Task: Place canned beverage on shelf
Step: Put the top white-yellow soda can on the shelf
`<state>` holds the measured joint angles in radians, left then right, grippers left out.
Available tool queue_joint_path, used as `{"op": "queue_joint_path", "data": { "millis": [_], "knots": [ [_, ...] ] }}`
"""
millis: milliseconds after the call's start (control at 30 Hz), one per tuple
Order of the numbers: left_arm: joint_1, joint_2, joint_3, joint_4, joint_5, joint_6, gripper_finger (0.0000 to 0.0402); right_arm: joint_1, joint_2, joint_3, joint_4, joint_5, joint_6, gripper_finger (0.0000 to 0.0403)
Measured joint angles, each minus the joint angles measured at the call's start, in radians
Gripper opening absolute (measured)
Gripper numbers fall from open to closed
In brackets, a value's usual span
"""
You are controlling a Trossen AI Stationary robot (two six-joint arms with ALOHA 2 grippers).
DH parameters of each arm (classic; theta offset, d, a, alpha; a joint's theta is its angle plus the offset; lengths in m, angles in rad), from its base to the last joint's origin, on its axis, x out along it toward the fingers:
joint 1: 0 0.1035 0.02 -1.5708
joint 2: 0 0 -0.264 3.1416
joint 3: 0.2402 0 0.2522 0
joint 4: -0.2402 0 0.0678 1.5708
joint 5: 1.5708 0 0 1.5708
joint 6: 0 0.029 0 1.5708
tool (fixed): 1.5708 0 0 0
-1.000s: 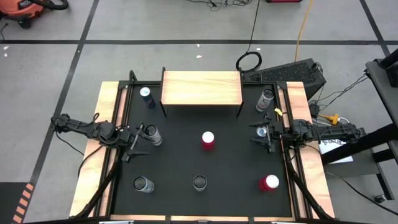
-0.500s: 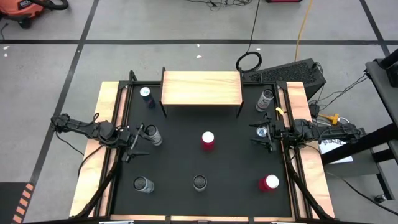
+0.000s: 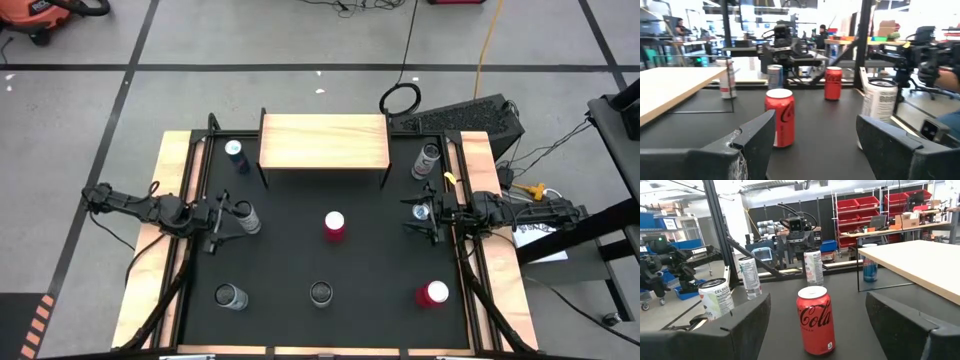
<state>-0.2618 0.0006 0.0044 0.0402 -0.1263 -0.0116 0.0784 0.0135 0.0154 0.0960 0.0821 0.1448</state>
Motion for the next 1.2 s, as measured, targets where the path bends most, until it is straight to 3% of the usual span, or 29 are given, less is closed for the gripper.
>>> {"op": "queue_joint_path", "data": {
  "millis": [333,667,800,1200],
  "knots": [
    [0.0,0.0,0.0,0.002,-0.027,-0.103,0.0279,0.0,0.0,0.0,0.014,0.022,-0.005,0.0308],
    [0.0,0.0,0.0,0.027,-0.142,-0.081,0.0279,0.0,0.0,0.0,-0.007,0.022,0.028,0.0308],
    [0.0,0.0,0.0,0.136,-0.222,-0.008,0.0279,0.0,0.0,0.0,-0.004,0.022,0.02,0.0308],
    [0.0,0.0,0.0,0.129,-0.27,-0.008,0.0279,0.0,0.0,0.0,0.005,0.022,0.079,0.0308]
  ]
}}
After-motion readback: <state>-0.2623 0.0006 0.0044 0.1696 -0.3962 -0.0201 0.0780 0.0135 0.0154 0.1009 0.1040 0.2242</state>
